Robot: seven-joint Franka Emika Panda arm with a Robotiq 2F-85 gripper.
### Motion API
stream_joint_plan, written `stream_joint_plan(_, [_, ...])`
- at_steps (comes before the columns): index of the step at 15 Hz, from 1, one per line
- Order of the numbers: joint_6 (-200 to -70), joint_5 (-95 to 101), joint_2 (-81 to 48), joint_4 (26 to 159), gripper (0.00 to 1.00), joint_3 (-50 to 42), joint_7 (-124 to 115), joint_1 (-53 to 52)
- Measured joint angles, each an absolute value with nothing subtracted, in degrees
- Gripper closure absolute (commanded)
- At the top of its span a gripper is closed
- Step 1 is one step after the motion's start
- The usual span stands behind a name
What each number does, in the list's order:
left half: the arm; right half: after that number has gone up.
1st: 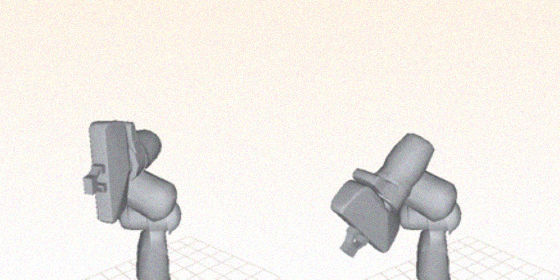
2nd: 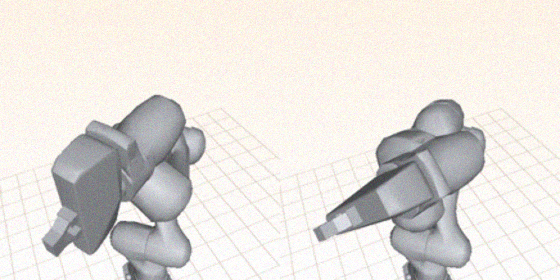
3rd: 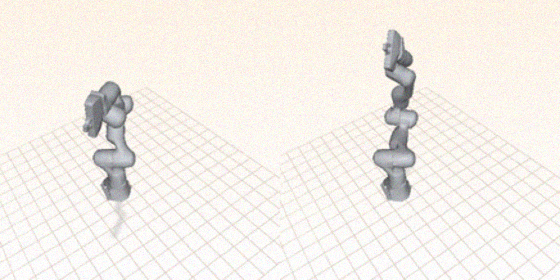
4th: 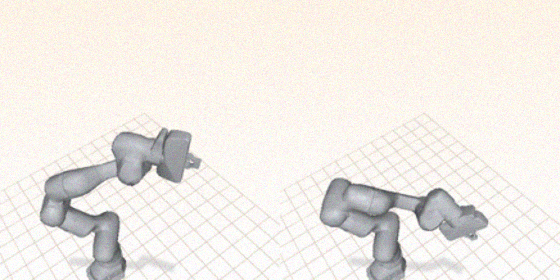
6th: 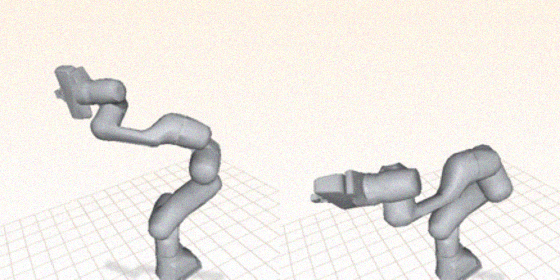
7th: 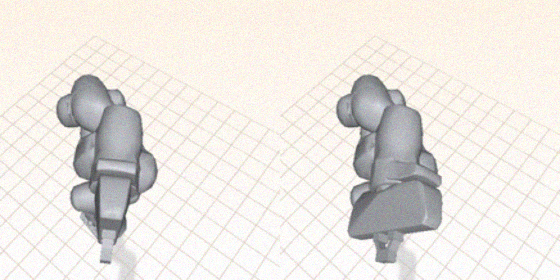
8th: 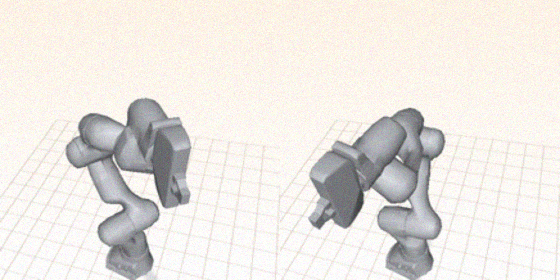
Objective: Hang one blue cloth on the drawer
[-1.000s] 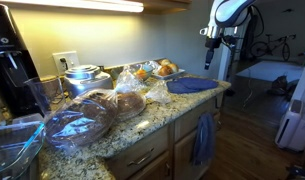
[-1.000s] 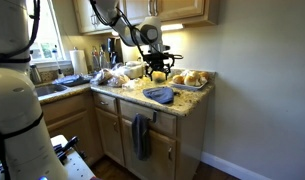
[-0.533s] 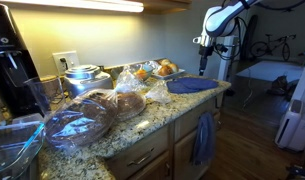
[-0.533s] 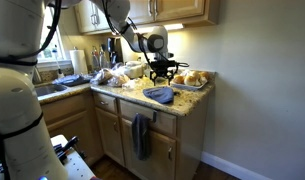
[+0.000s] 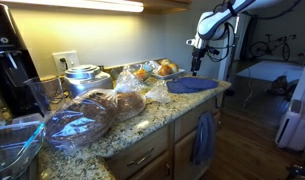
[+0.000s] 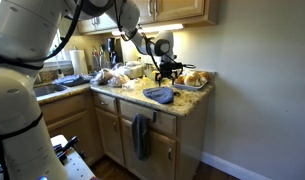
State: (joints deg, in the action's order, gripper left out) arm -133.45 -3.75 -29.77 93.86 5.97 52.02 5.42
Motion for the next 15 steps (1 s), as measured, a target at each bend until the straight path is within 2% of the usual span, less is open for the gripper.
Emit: stream_joint_plan(15, [-133.45, -4.57, -40.54, 83.44, 0.0, 9.68, 64.52, 6.84])
